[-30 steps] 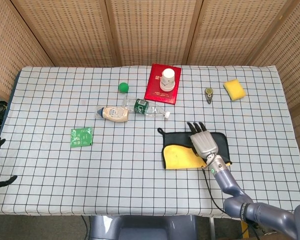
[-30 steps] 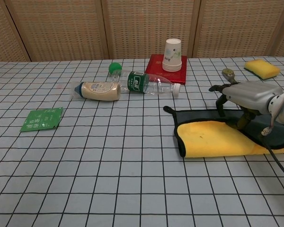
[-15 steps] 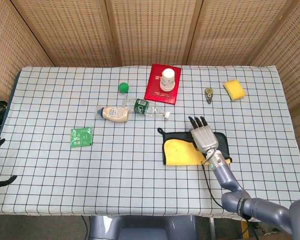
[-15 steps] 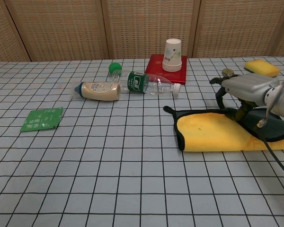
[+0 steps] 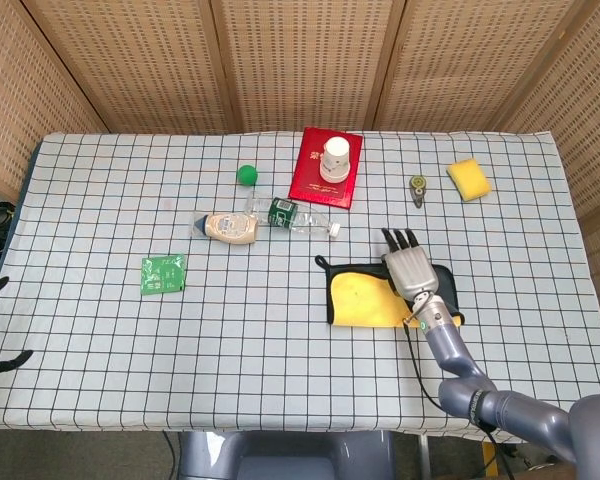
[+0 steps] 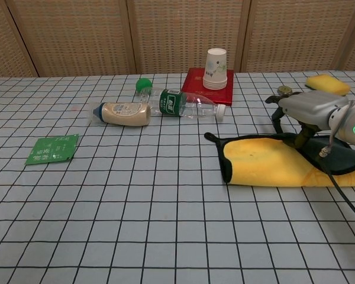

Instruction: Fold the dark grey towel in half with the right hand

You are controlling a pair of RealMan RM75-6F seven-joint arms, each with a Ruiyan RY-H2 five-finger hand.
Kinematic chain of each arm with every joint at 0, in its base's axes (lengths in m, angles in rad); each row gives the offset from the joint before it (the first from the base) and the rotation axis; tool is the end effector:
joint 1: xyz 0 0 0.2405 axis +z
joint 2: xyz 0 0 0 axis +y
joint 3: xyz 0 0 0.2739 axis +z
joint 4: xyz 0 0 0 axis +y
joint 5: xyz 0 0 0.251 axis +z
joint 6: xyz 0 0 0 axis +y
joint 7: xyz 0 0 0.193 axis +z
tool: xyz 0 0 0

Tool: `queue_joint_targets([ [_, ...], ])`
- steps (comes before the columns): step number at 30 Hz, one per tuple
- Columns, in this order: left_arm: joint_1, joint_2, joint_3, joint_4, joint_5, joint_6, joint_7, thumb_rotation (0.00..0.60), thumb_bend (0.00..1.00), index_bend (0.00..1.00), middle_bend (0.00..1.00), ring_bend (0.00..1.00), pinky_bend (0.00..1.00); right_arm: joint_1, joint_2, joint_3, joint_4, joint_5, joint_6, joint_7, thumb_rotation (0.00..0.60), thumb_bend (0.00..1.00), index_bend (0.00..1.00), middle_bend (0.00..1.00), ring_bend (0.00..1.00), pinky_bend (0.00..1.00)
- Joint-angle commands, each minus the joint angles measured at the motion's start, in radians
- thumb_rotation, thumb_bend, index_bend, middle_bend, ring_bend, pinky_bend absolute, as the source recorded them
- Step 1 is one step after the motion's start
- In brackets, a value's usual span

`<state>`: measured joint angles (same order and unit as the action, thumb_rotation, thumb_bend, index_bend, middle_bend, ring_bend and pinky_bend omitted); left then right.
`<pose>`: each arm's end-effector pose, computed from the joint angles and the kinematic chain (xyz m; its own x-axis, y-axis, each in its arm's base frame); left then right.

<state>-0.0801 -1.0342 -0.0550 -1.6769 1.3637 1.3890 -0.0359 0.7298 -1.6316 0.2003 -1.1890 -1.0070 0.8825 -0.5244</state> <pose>-0.3674 0.2315 0.1462 0.3567 0.0876 0.9301 0.9215 0.1306 -0.3657 -0.2250 -0.4516 -0.0742 0.6452 -0.2330 0.7276 -0.7631 -0.2424 0.5991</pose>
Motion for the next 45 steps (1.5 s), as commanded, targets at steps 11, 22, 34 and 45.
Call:
queue_joint_targets([
  [11, -0.001, -0.001, 0.0, -0.003, 0.0, 0.0, 0.004, 0.6, 0.0, 0.0, 0.0, 0.0, 0.0, 0.005, 0.001, -0.004, 0.009, 0.014, 0.005, 0.002, 0.6, 0.61, 0.63, 0.02, 0.0, 0.0],
  [22, -0.002, -0.001, 0.0, -0.004, -0.004, -0.002, 0.007, 0.6, 0.0, 0.0, 0.0, 0.0, 0.0, 0.01, -0.005, -0.007, 0.025, 0.023, 0.004, 0.003, 0.6, 0.61, 0.63, 0.02, 0.0, 0.0],
  [34, -0.001, 0.001, 0.0, -0.006, -0.005, -0.003, 0.005, 0.6, 0.0, 0.0, 0.0, 0.0, 0.0, 0.016, -0.013, -0.007, 0.033, 0.04, 0.002, -0.008, 0.6, 0.57, 0.54, 0.01, 0.0, 0.0],
  [45, 0.0, 0.003, 0.001, -0.007, -0.003, -0.001, 0.001, 0.6, 0.0, 0.0, 0.0, 0.0, 0.0, 0.009, 0.001, -0.004, -0.011, -0.026, 0.064, 0.036, 0.6, 0.0, 0.1, 0.0, 0.0, 0.0],
])
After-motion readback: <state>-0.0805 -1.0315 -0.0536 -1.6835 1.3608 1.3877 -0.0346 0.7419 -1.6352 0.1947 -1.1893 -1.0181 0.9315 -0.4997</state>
